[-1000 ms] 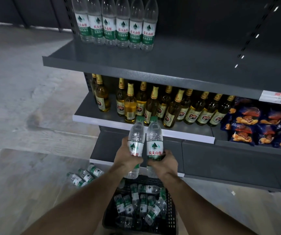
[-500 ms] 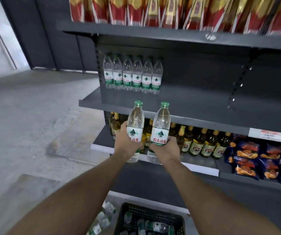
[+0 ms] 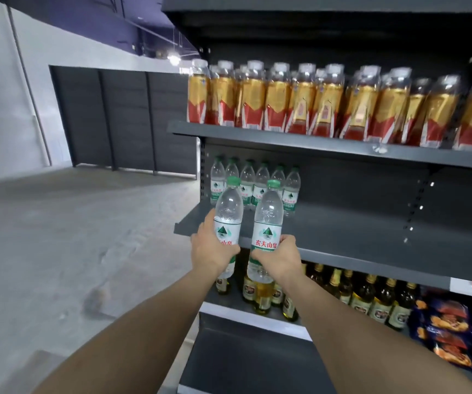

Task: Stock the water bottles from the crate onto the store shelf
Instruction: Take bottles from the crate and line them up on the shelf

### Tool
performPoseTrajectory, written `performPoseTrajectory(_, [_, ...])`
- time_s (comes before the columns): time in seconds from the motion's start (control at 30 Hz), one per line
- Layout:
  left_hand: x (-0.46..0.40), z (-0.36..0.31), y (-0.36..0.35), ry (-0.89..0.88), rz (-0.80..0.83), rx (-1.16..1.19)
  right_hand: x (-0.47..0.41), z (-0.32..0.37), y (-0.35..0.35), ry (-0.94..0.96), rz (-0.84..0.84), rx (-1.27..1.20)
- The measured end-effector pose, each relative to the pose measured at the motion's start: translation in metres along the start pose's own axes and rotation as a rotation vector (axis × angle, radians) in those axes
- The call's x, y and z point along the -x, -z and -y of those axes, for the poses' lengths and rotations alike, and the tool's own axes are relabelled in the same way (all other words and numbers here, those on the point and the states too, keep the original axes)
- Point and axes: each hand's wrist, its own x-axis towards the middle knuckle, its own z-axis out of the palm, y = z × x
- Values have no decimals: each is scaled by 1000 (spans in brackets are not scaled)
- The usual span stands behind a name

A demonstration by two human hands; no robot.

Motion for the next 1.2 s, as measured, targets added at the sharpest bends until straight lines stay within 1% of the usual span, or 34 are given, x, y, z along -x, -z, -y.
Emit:
performPoseTrajectory(0.2, [-48, 47, 68, -18, 0, 8, 5, 36, -86, -19, -52, 28])
performPoseTrajectory(0.27, [-67, 63, 87, -14, 14, 16, 7, 46, -114, -40, -85, -5])
performPoseTrajectory(0.4, [-99, 85, 110, -21, 50, 0, 7, 64, -147, -62, -145, -40])
performPoseTrajectory(0.47, [-112, 93, 113, -11, 54, 32, 2, 70, -156, -72, -167, -46])
performPoseTrajectory(0.63, [-138, 106, 100, -14, 87, 102, -21, 76, -167, -78, -164, -12])
performPoseTrajectory(0.77, [-159, 113, 80, -50, 105, 91, -51, 71, -174, -75, -140, 6])
performPoseTrajectory(1.03, [-215, 112, 28, -10, 64, 110, -136, 60, -184, -22, -111, 41])
performPoseTrajectory(1.2, [-254, 112, 1, 4, 33, 118, -185, 57, -192, 8, -134, 11])
